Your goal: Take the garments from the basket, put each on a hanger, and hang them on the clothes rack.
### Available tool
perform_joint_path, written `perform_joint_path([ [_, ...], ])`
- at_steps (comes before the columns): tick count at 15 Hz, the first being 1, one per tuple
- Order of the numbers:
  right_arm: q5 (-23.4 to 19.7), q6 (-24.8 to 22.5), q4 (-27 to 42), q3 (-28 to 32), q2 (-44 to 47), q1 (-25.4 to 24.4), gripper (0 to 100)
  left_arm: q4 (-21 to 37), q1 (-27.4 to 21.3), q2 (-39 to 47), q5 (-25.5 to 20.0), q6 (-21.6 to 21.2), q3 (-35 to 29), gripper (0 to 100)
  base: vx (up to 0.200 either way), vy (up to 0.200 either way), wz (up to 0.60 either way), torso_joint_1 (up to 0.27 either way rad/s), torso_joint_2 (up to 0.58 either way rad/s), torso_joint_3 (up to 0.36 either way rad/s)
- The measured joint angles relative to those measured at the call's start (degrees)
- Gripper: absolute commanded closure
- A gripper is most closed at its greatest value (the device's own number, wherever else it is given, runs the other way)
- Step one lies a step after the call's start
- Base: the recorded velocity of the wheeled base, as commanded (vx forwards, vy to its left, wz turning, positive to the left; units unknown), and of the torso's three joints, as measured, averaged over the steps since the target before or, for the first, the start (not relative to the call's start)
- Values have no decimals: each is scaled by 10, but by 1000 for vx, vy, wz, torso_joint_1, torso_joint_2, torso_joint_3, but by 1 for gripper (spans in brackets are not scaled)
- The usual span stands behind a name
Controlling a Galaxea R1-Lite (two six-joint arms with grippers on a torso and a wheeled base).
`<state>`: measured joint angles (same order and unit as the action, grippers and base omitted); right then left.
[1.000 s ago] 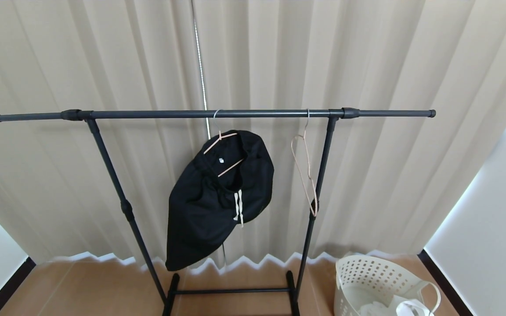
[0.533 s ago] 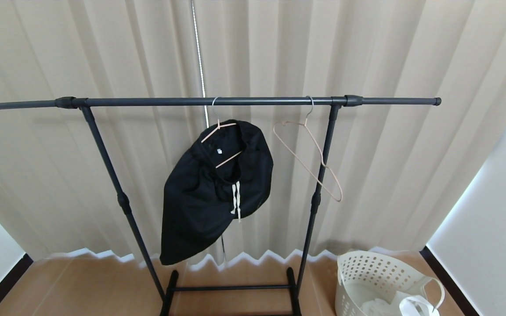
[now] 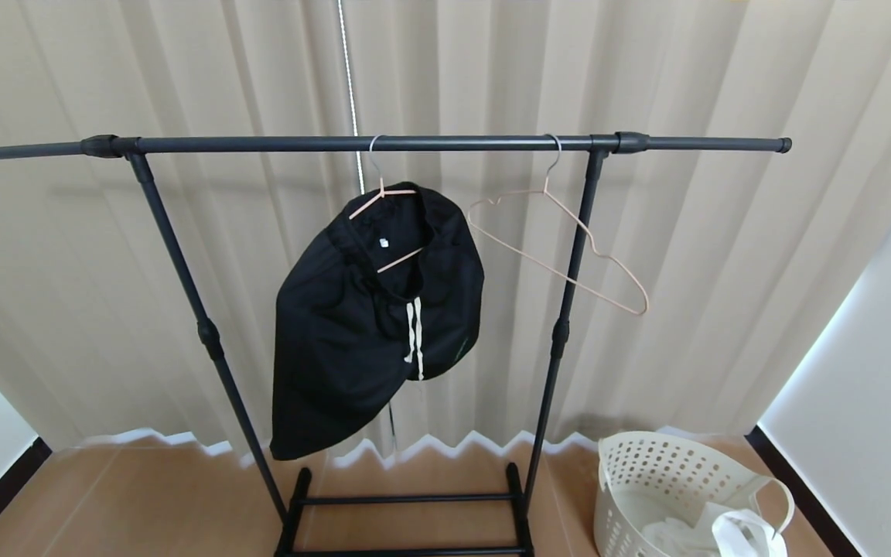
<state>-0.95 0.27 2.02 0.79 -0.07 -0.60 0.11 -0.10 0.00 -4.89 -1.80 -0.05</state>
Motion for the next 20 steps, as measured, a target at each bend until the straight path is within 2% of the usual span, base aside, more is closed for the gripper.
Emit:
perform_joint_path([
  [11,0,0,0,0,0,0,0,0,0,0,0,0,0,0,0,0,0,-187,530,338],
  [20,0,0,0,0,0,0,0,-1,0,0,0,1,0,0,0,0,0,-105,466,363],
])
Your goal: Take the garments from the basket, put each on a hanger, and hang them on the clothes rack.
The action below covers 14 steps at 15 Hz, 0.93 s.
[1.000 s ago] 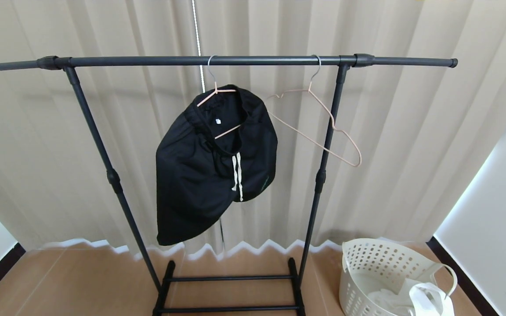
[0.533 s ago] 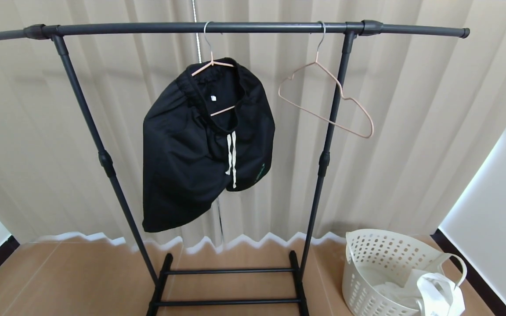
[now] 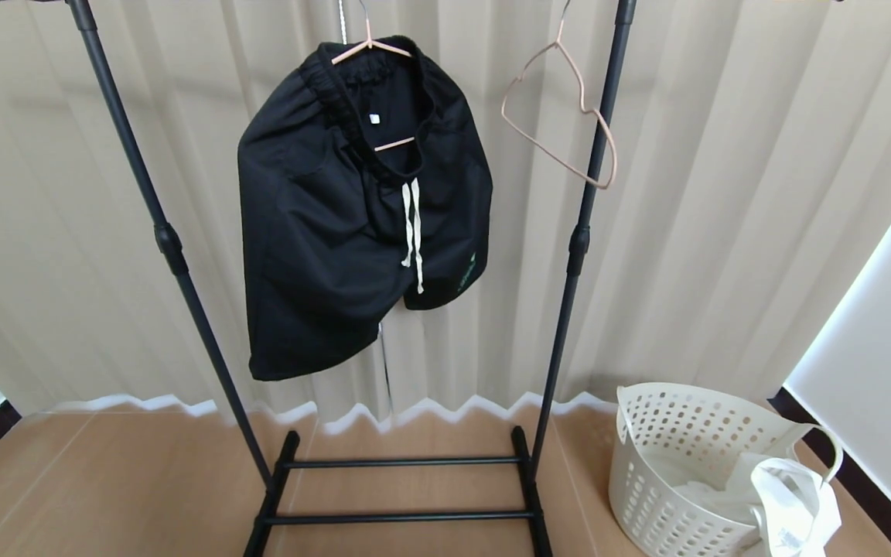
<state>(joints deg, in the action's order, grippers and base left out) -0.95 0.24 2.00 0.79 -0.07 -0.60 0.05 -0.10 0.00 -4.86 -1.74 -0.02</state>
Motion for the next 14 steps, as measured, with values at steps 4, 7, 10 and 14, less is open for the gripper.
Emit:
perform_joint_path([
  [4,0,0,1,0,0,0,0,2,0,0,0,0,0,0,0,0,0,-27,393,354],
  [7,0,0,0,0,0,0,0,0,0,0,0,0,0,0,0,0,0,0,0,0],
  [10,0,0,0,0,0,0,0,0,0,0,0,0,0,0,0,0,0,-7,116,124],
  [14,0,0,0,0,0,0,0,0,0,0,0,0,0,0,0,0,-600,1,17,18],
])
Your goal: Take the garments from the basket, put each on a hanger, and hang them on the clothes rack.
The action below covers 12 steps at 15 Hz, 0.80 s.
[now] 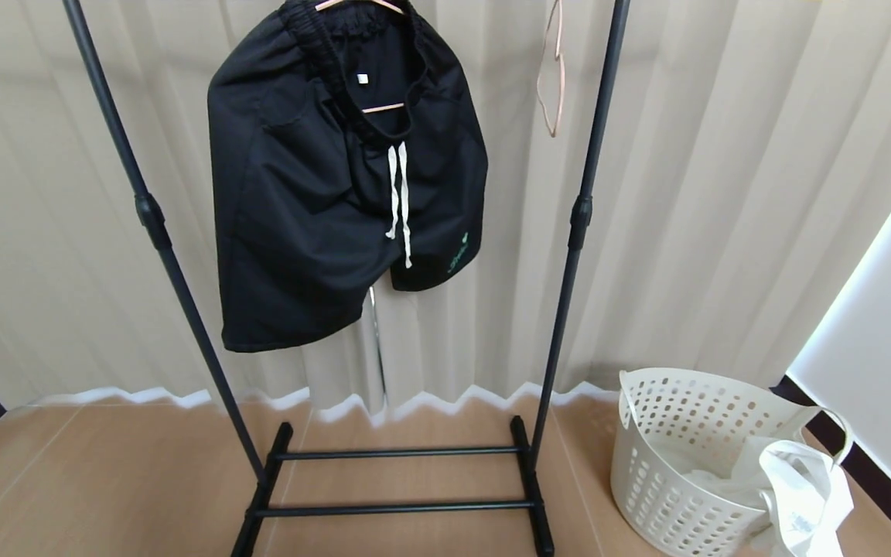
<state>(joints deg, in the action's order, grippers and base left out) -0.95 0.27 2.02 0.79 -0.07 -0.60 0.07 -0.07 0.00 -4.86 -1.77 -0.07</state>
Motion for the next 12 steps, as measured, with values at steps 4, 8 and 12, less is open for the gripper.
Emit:
perform_joint_path([
  [4,0,0,0,0,0,0,0,0,0,0,0,0,0,0,0,0,-300,2,5,1],
  [8,0,0,-1,0,0,1,0,0,-1,0,1,0,0,0,0,-200,0,0,2,5],
  [12,0,0,0,0,0,0,0,0,0,0,0,0,0,0,0,-200,0,4,2,1],
])
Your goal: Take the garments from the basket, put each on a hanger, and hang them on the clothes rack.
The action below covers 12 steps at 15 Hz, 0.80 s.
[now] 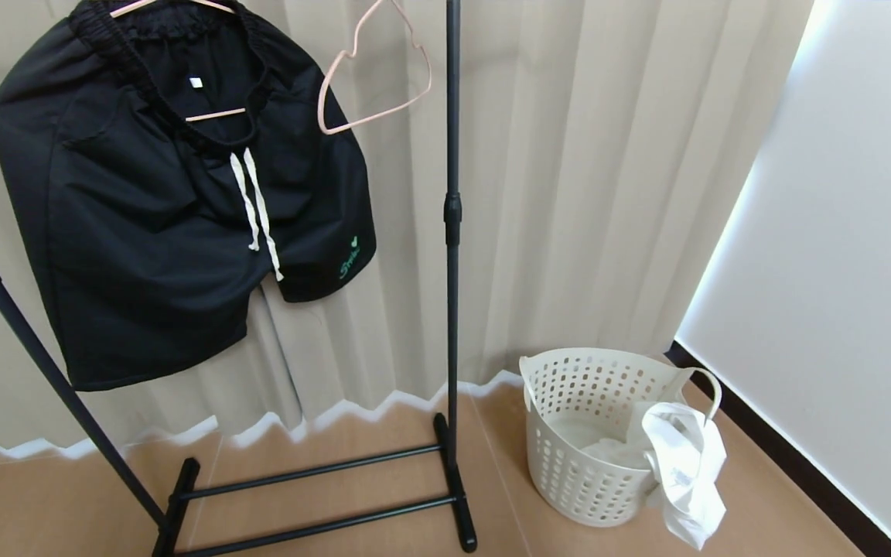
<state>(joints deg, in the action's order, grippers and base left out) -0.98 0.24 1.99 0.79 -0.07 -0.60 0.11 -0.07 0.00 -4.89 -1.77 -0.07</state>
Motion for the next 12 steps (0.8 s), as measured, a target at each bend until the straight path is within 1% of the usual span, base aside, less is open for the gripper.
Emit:
perform_joint_path([
  [1,0,0,0,0,0,0,0,0,0,0,0,0,0,0,0,-200,0,7,2,-7],
  [3,0,0,0,0,0,0,0,0,0,0,0,0,0,0,0,0,0,0,0,0],
  [4,0,0,0,0,0,0,0,0,0,0,0,0,0,0,200,0,0,2,-2,-2],
  [7,0,0,0,0,0,0,0,0,0,0,0,1,0,0,0,0,0,0,0,0],
  [10,0,0,0,0,0,1,0,0,0,0,1,1,0,0,0,0,-600,-1,2,2],
  [12,0,0,1,0,0,0,0,0,0,0,0,1,0,0,0,0,0,0,0,0],
])
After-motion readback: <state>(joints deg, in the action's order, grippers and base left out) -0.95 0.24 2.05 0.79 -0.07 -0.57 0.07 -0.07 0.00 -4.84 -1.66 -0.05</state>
